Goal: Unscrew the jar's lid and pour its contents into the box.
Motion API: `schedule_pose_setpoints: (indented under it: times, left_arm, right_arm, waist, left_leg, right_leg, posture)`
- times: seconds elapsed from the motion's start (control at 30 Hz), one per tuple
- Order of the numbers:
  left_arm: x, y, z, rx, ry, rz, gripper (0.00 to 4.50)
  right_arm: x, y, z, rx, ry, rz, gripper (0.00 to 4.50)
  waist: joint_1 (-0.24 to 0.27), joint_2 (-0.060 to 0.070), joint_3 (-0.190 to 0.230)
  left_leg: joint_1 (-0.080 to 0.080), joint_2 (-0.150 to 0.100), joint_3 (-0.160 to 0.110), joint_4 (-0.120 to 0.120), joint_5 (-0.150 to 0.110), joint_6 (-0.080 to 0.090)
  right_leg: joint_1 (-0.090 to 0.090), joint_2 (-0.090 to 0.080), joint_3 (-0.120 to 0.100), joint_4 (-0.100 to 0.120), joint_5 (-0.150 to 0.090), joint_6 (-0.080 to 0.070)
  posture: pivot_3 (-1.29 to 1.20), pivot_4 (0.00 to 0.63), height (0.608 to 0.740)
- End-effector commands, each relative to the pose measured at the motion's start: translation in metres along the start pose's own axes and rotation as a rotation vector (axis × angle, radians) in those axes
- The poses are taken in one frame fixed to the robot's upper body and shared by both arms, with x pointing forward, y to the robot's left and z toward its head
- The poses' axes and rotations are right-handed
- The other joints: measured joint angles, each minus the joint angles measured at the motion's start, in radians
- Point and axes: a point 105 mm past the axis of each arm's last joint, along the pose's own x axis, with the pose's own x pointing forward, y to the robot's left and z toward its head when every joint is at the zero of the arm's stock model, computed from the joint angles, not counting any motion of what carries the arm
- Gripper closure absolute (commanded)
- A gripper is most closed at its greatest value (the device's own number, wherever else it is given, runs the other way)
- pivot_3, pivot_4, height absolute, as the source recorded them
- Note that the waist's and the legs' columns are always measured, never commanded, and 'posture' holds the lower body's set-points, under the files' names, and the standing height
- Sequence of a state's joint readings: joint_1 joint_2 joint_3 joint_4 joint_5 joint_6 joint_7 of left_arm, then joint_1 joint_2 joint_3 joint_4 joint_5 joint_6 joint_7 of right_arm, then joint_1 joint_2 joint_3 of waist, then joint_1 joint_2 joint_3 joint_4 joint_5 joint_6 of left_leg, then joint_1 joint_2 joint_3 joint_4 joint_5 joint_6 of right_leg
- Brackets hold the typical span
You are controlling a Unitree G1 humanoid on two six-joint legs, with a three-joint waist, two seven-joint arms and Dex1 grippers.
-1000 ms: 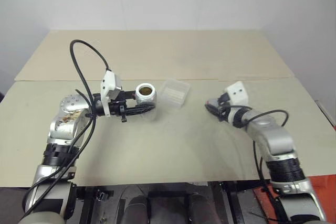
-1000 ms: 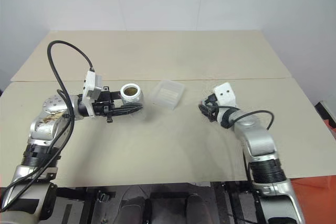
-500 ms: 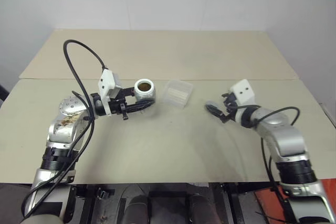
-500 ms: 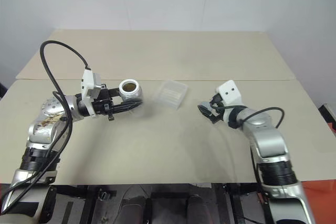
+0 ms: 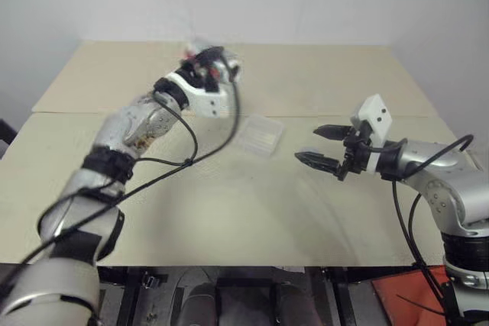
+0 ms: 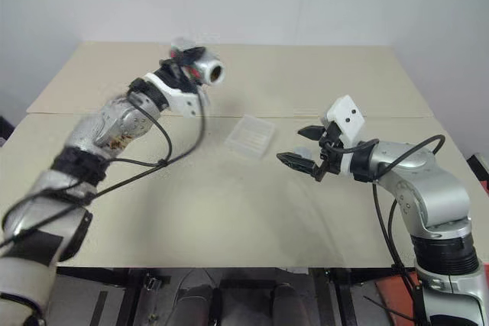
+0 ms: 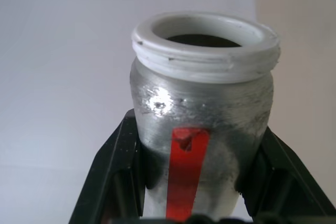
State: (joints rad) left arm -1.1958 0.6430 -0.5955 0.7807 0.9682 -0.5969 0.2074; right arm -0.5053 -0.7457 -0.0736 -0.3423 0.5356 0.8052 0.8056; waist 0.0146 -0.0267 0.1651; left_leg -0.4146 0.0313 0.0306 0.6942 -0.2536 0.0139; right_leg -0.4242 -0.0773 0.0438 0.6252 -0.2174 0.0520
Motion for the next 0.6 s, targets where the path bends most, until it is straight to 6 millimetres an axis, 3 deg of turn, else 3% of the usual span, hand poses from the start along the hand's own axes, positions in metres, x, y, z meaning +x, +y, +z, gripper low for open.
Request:
schedule_pose_setpoints:
  times: [0.03, 0.2, 0.3, 0.6]
  left_arm:
    - [0.008, -0.013, 0.014, 0.257, -0.130, -0.034, 2.57]
    - [0.033, -0.025, 0.036, 0.460, -0.200, -0.059, 2.57]
    - [0.037, -0.036, 0.045, 0.522, -0.233, -0.080, 2.57]
    - [0.038, -0.038, 0.044, 0.597, -0.197, -0.034, 2.57]
  right_arm:
    - [-0.003, 0.002, 0.015, -0.042, -0.043, 0.004, 0.03]
    - [-0.002, 0.004, 0.018, -0.038, -0.064, -0.016, 0.03]
    - [-0.003, 0.005, 0.021, -0.032, -0.074, -0.036, 0.03]
    - [-0.011, 0.008, 0.025, -0.012, -0.098, -0.077, 0.03]
  waist:
    - [0.003, 0.000, 0.000]
    - [0.005, -0.001, 0.000]
    - [0.003, -0.001, 0.000]
    - [-0.003, -0.001, 0.000]
  left_leg:
    - [0.000, 0.000, 0.000, 0.000, 0.000, 0.000]
    - [-0.002, 0.000, 0.000, 0.001, 0.000, 0.000]
    - [-0.004, 0.000, 0.000, 0.001, 0.000, 0.000]
    - [-0.005, 0.000, 0.000, 0.001, 0.000, 0.000]
  right_leg:
    - [0.000, 0.000, 0.000, 0.000, 0.000, 0.000]
    - [-0.002, 0.000, -0.001, 0.001, 0.000, 0.000]
    - [-0.003, 0.000, -0.001, 0.002, 0.000, 0.000]
    - [-0.005, 0.000, 0.000, 0.004, 0.000, 0.000]
  posture:
    - [0.00, 0.150, 0.740]
    - [0.00, 0.150, 0.740]
    - [0.00, 0.150, 0.740]
    - [0.00, 0.150, 0.740]
